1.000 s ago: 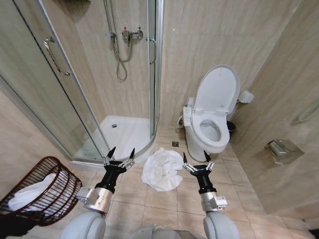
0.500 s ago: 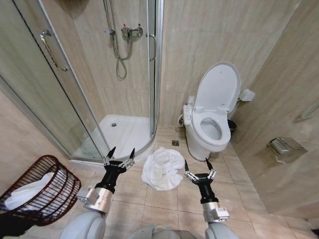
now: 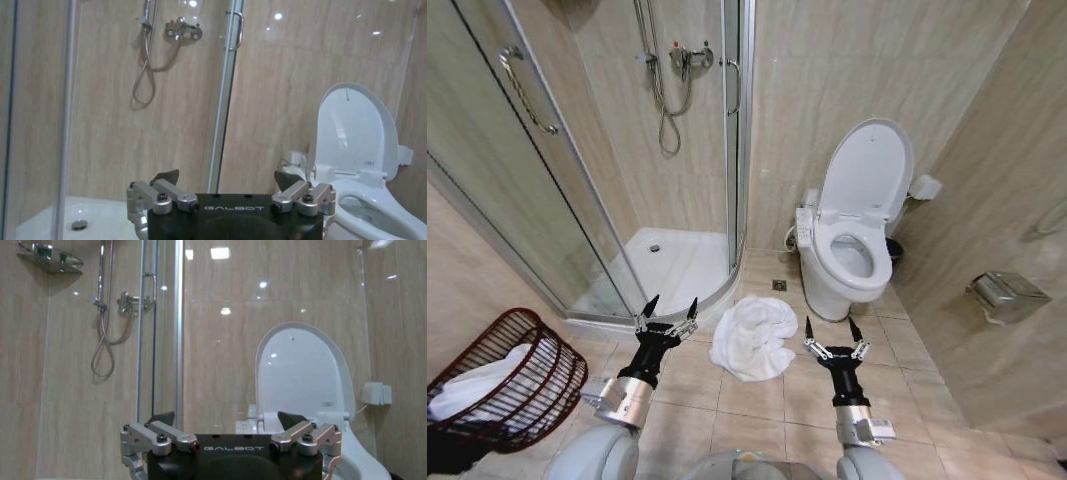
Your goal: Discard the used towel into the hamper.
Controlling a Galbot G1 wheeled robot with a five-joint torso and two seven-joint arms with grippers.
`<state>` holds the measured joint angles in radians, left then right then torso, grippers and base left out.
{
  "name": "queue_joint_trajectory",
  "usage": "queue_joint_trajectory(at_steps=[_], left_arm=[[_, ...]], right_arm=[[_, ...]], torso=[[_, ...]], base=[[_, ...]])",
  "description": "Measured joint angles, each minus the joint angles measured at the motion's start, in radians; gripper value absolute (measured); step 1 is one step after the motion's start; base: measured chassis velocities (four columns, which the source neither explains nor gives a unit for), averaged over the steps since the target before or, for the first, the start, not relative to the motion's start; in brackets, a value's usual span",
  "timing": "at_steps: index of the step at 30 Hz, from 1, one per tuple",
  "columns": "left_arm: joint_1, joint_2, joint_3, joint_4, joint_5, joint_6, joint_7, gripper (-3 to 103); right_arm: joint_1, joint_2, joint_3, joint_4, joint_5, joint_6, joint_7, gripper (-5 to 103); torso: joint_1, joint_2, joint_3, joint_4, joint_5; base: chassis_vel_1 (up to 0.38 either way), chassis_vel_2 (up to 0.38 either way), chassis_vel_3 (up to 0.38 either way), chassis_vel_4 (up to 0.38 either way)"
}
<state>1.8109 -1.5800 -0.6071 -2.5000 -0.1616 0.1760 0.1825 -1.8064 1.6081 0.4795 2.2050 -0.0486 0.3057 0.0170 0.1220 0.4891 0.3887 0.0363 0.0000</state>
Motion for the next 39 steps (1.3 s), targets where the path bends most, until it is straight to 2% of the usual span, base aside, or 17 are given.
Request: queue_joint_trajectory(at_steps=[17,39], left_arm=[[0.0,0.0,0.0,0.0,0.0,0.0,0.0,97],[0.0,0.0,0.0,0.0,0.0,0.0,0.0,97]], right_arm=[[-0.013,0.0,-0.015,0.0,-0.038,-0.024,-0.017,100],[0.014,0.0,-0.028,-0.032,-0.027,-0.016,-0.042,100]], torso=[[-0.027,-0.07,-0.043,0.0,0.0],[-0.06,-0.161,-0.101,0.0,0.0]], base=[[0.0,0.0,0.0,0.0],[0.0,0.0,0.0,0.0]])
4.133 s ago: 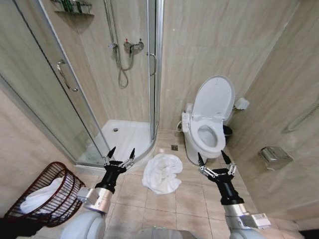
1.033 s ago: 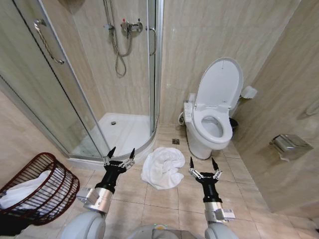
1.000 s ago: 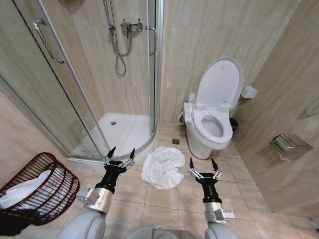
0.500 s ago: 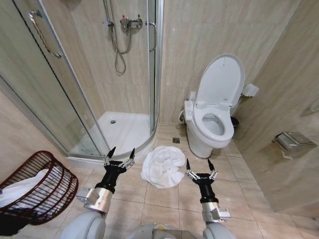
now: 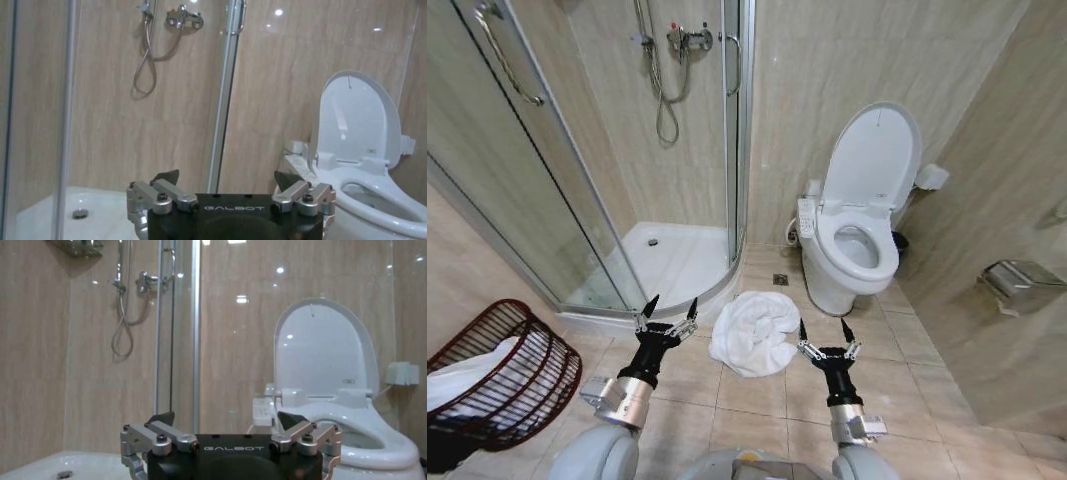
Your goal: Discard the used towel into the hamper.
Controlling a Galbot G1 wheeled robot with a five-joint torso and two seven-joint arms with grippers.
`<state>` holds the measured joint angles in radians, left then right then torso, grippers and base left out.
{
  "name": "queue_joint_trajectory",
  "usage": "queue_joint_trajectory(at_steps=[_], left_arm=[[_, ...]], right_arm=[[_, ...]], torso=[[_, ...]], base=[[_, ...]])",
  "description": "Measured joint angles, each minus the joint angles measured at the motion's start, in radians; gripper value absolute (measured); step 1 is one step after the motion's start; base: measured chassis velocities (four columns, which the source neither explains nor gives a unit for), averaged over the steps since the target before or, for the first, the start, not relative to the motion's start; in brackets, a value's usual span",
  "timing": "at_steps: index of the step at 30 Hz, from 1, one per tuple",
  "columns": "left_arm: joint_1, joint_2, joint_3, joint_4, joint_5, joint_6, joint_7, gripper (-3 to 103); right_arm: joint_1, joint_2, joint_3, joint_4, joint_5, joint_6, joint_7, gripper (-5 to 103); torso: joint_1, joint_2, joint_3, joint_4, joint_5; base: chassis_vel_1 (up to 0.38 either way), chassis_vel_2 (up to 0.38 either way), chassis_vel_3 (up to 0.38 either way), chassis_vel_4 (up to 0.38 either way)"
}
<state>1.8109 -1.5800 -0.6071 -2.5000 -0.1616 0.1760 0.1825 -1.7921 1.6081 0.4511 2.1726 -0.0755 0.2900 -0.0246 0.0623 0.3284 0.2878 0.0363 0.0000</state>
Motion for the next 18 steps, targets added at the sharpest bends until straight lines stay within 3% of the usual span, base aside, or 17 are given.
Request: queue_joint_trajectory(at_steps=[9,18], left_arm=[[0.0,0.0,0.0,0.0,0.0,0.0,0.0,97],[0.0,0.0,0.0,0.0,0.0,0.0,0.0,97]], right_arm=[[0.006,0.0,-0.003,-0.018,-0.02,0.032,-0.005,100],[0.002,0.0,0.0,-0.019,-0.022,0.009,-0.004,100]], torso=[[-0.014,-0.036,-0.022,0.0,0.0],[-0.021,-0.065,-0.044,0.0,0.0]], base=[[0.0,0.0,0.0,0.0],[0.0,0.0,0.0,0.0]])
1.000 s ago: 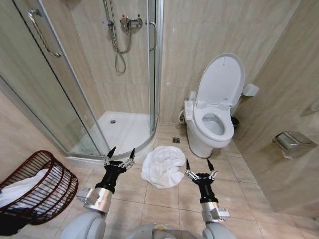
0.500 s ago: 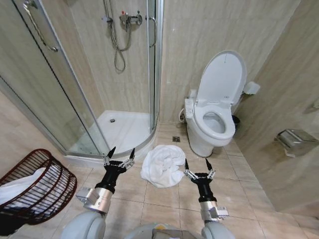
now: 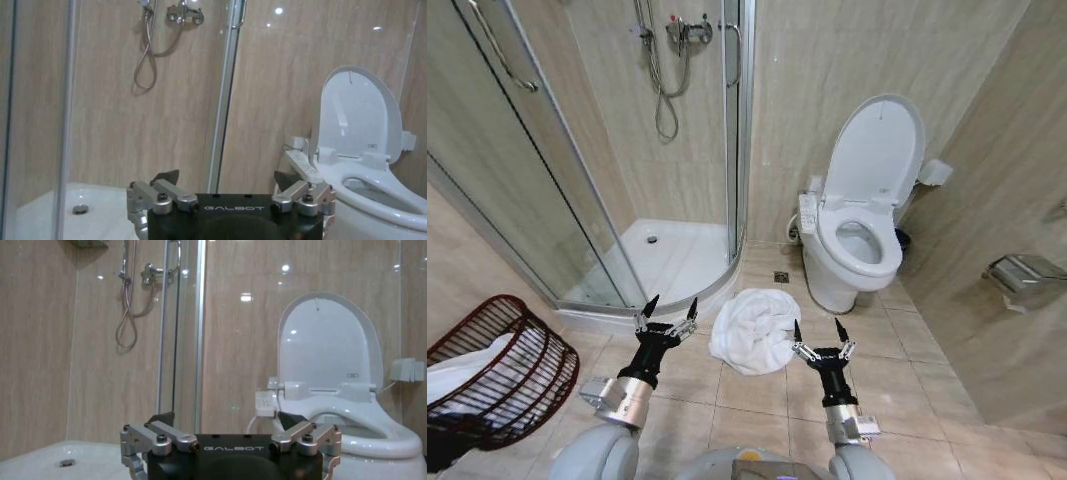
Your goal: Discard the used towel into the hamper.
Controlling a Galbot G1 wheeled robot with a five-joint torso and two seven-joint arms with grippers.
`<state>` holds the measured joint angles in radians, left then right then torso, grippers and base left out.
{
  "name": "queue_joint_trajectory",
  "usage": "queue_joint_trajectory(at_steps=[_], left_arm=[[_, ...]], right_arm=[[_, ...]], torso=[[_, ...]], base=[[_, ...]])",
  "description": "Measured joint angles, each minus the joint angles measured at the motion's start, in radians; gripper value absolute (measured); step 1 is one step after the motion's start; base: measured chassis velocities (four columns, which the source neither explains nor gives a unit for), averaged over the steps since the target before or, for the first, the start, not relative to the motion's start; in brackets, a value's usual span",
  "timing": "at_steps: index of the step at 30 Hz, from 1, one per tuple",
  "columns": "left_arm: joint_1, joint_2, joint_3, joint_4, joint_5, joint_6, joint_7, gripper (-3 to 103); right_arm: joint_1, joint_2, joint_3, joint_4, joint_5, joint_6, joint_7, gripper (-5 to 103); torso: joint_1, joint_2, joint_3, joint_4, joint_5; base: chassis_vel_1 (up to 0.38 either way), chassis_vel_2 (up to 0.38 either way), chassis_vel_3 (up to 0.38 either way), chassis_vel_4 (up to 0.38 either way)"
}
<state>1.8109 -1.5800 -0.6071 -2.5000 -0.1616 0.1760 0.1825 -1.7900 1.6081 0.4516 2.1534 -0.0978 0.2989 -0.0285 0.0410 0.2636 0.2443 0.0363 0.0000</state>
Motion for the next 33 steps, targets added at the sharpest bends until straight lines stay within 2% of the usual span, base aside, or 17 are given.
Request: queue_joint_trajectory(at_steps=[20,33], left_arm=[[0.0,0.0,0.0,0.0,0.0,0.0,0.0,97],[0.0,0.0,0.0,0.0,0.0,0.0,0.0,97]], right_arm=[[0.014,0.0,0.003,-0.004,0.022,-0.006,0.0,100],[0.015,0.0,0.003,-0.004,0.033,-0.002,-0.003,100]], torso=[[-0.022,-0.078,-0.056,0.0,0.0],[-0.024,-0.087,-0.063,0.0,0.0]], base=[[0.0,0.0,0.0,0.0],[0.0,0.0,0.0,0.0]])
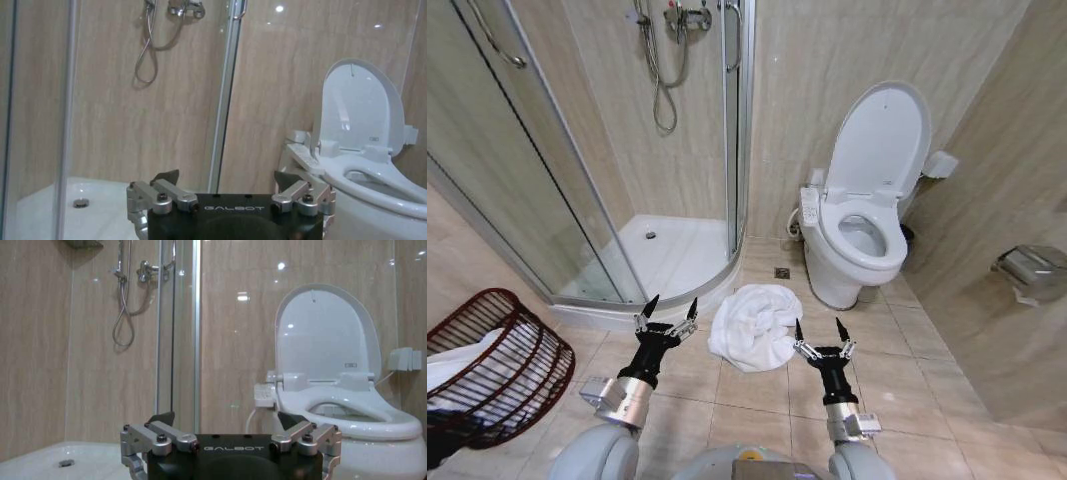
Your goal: Discard the used towel into the hamper.
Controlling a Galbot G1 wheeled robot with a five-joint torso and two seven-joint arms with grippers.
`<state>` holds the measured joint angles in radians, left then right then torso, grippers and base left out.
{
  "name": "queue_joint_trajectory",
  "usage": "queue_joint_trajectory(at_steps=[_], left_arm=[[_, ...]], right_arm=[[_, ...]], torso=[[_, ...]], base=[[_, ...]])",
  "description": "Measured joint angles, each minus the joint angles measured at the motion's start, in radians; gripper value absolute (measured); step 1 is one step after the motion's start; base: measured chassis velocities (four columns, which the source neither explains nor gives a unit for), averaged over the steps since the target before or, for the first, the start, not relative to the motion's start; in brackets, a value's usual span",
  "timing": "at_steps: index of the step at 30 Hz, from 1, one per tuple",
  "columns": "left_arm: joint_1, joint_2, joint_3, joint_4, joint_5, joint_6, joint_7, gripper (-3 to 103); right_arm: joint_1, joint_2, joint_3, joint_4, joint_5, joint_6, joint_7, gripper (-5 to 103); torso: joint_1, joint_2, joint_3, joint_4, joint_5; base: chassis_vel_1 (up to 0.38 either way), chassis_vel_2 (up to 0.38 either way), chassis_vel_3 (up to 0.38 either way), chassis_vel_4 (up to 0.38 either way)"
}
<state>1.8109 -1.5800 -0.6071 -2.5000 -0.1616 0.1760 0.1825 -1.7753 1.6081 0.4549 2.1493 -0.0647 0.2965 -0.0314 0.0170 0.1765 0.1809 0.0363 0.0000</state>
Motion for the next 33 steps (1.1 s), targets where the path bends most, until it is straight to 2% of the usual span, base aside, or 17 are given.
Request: queue_joint_trajectory(at_steps=[20,33], left_arm=[[0.0,0.0,0.0,0.0,0.0,0.0,0.0,97],[0.0,0.0,0.0,0.0,0.0,0.0,0.0,97]], right_arm=[[0.022,0.0,0.013,-0.006,0.015,-0.01,-0.005,100],[0.053,0.0,0.029,-0.033,0.055,-0.017,0.001,100]], torso=[[0.002,0.007,0.005,-0.0001,0.0001],[0.003,0.009,0.006,-0.0001,0.0]], base=[[-0.034,0.031,0.034,-0.027],[-0.108,0.11,0.117,-0.11]])
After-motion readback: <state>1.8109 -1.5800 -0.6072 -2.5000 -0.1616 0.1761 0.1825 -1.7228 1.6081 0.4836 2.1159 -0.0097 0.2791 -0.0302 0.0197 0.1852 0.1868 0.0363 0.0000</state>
